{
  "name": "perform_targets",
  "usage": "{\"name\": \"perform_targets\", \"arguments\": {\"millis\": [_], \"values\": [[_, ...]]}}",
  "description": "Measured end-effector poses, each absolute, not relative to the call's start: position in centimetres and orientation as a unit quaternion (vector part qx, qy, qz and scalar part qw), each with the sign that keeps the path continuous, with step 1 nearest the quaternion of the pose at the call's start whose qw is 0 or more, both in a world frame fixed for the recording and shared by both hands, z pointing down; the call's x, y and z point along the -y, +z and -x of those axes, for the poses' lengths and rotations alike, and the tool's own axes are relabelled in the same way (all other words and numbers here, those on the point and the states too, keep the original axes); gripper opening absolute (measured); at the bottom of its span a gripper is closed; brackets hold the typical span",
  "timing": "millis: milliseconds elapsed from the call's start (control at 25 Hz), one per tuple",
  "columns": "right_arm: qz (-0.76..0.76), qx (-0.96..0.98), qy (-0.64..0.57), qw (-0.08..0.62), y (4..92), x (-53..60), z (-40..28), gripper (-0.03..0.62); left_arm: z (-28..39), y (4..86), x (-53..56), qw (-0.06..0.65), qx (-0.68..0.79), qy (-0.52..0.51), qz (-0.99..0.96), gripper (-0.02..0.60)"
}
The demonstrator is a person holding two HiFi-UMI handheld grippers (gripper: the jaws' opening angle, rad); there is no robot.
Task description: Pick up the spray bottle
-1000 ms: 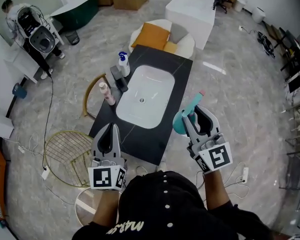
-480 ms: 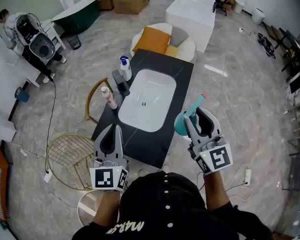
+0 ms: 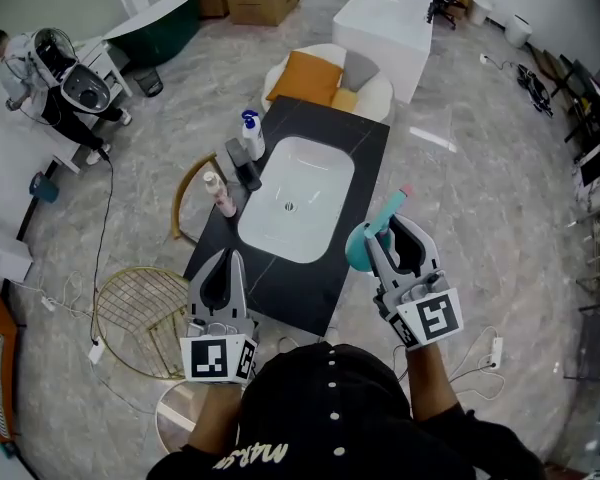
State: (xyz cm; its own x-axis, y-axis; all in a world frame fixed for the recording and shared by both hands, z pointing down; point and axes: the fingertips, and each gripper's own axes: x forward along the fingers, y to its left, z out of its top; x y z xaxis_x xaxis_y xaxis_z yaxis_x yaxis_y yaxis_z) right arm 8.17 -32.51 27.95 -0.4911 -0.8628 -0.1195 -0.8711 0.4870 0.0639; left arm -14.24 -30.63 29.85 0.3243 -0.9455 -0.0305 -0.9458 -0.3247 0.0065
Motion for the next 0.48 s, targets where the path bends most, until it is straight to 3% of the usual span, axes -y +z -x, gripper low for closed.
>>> {"name": "perform_targets", "arguments": {"millis": [480], "values": [[0.498,-0.865,0.055,0.034,28.22,32.79,-7.58,0.129,14.18,30.08,30.96,0.003,-0.578,0.010,0.816,0.017]]}}
